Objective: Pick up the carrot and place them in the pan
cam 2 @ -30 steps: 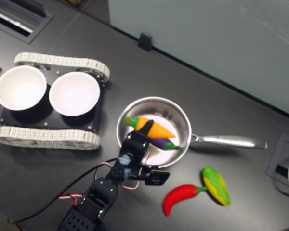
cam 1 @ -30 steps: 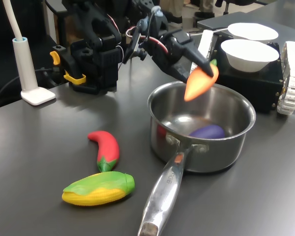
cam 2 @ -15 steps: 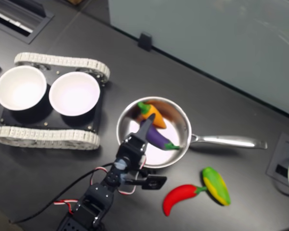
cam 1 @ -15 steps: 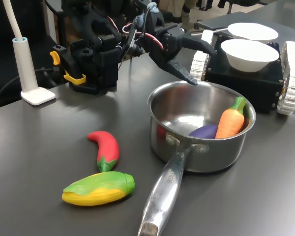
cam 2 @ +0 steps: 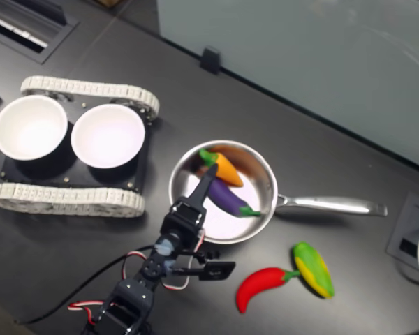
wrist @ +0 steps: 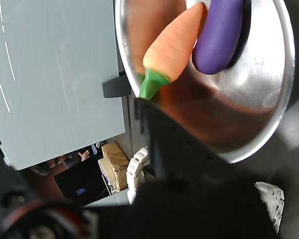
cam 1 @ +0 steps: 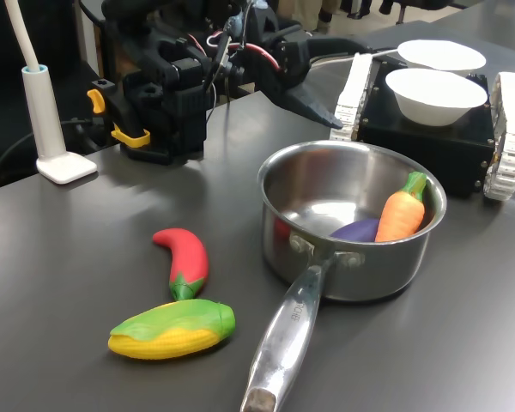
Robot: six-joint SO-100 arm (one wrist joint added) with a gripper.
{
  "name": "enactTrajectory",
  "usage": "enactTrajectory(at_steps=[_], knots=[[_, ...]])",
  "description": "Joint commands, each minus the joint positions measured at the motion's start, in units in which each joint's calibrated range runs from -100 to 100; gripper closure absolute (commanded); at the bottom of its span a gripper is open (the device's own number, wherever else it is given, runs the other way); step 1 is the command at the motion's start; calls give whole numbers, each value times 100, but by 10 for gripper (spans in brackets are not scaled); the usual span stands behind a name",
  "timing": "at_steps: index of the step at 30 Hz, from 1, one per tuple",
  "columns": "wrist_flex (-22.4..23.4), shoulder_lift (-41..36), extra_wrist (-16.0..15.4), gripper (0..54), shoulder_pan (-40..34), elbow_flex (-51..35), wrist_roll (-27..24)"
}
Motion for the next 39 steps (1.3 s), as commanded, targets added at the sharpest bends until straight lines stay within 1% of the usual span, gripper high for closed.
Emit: enactTrajectory(at_steps=[1, 3, 5, 6, 8, 10, 13, 15, 17, 25, 32, 35, 39], knots=[[-247, -476, 64, 140, -110, -51, 166], [-367, -636, 140, 210, -168, -42, 269], [-443, -738, 165, 296, -202, -106, 361], [-503, -771, 165, 351, -202, -142, 400], [-554, -788, 165, 385, -156, -251, 337], [-537, -847, 165, 455, -168, -351, 361], [-495, -991, 165, 534, -225, -424, 396], [-426, -1075, 165, 534, -237, -478, 308], [-256, -1168, 165, 534, -248, -615, 147], [375, -1421, 115, 534, -409, -1014, 0], [1450, -1741, 81, 534, -455, -1596, -10], [1987, -1741, 73, 534, -397, -1896, -54], [2397, -1741, 73, 534, -397, -2014, -88]])
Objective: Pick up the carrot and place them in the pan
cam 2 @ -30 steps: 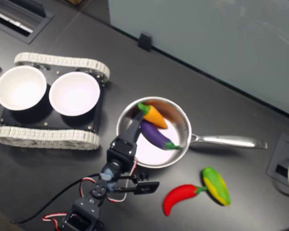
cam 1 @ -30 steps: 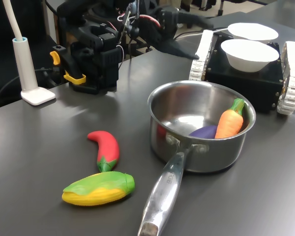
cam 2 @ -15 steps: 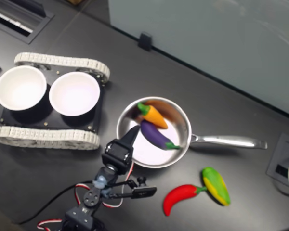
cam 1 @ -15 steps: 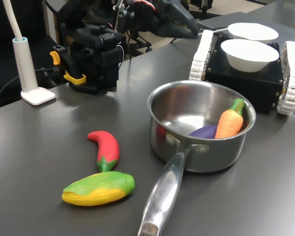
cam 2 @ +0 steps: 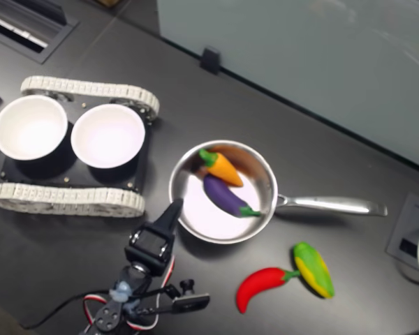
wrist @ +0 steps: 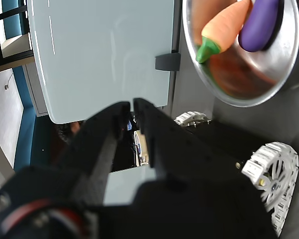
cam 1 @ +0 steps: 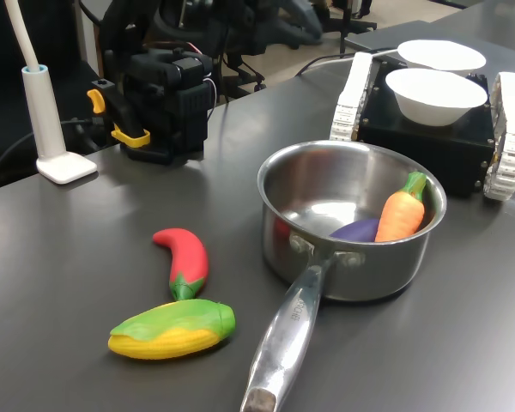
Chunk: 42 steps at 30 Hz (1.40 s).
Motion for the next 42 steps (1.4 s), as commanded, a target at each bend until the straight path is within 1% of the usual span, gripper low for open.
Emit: enactTrajectory(at_steps=[1, 7, 10, 16, 19, 22, 25, 31, 33, 36, 39, 42], knots=[[425, -16, -19, 534, -13, -575, -63], [996, -24, -27, 534, -81, -811, -73], [1363, -24, -44, 534, -93, -948, -59], [1977, -24, -95, 534, -93, -1002, -73], [2293, -24, -187, 534, -93, -1093, -103], [2583, -24, -380, 534, -93, -1175, -107], [2770, -24, -439, 534, -93, -1111, -147], [2762, -24, -439, 534, -81, -421, -137], [2677, -24, -431, 534, -81, -75, -161], [2318, -24, -422, 534, -1, 670, -176], [1943, -24, -422, 534, 45, 1433, -73], [1636, -24, -389, 534, 56, 1942, -5]])
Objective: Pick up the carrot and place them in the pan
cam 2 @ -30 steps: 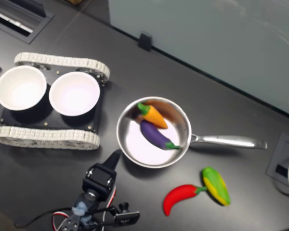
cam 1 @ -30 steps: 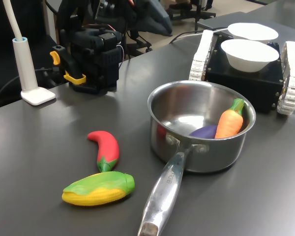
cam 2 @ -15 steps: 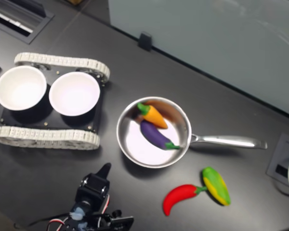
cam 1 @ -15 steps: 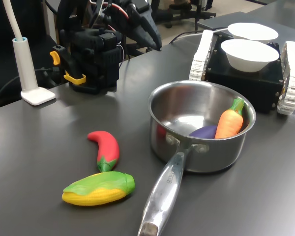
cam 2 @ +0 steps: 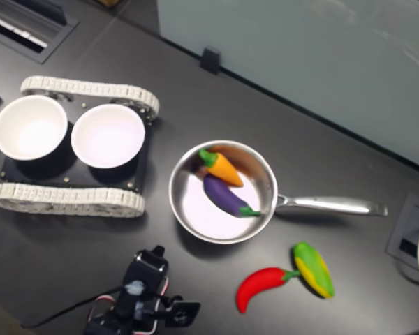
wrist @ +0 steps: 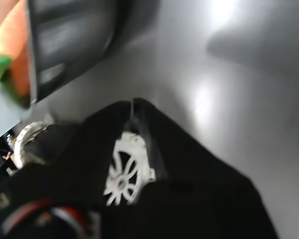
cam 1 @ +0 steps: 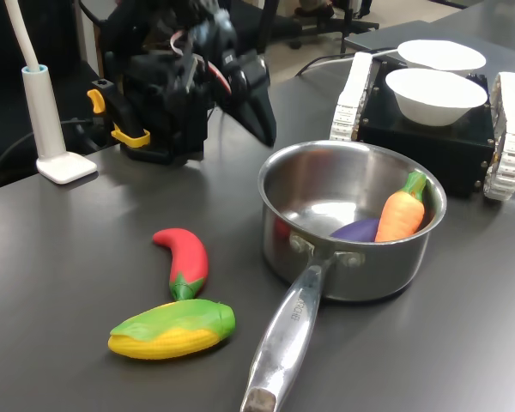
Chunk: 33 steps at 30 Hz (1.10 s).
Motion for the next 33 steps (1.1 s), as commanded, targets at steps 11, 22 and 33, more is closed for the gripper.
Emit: enactTrajectory(at_steps=[11, 22, 33], knots=[[-821, 9, 5, 534, 67, 749, 132], [-838, 9, 5, 534, 56, 758, 166], [-855, 9, -3, 534, -174, 767, 317]])
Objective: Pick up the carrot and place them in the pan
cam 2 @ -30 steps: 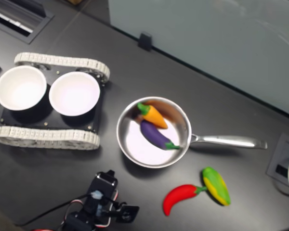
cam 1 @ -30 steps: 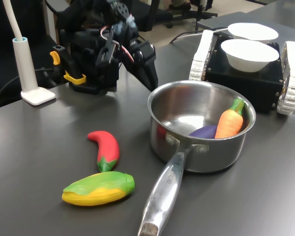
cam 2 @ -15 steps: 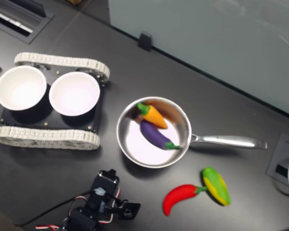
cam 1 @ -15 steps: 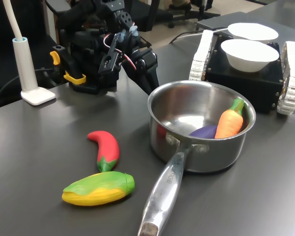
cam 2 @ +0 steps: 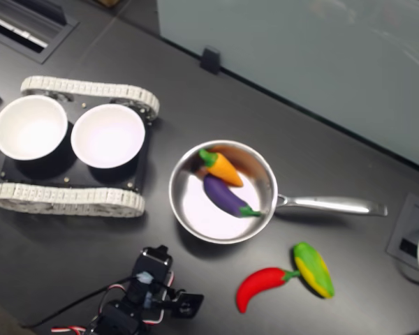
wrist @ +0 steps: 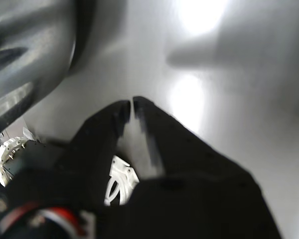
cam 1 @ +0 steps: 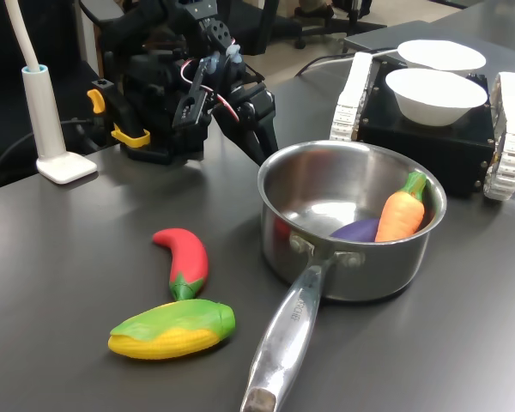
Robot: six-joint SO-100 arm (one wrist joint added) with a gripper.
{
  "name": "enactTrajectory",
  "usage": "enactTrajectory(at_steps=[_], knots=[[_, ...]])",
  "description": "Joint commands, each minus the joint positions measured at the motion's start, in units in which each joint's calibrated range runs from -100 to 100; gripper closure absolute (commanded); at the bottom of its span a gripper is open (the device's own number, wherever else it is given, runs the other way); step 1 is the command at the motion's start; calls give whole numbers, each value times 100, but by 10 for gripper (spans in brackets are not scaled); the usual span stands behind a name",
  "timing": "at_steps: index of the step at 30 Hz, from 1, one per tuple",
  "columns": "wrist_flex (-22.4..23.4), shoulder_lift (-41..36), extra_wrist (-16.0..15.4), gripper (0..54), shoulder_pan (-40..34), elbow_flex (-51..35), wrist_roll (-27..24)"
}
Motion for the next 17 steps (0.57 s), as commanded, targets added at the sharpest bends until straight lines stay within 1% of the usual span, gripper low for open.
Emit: enactTrajectory(at_steps=[1, 17], knots=[[-311, 1, -3, 534, -42, -83, 63], [-311, 1, 5, 534, -7, -83, 39]])
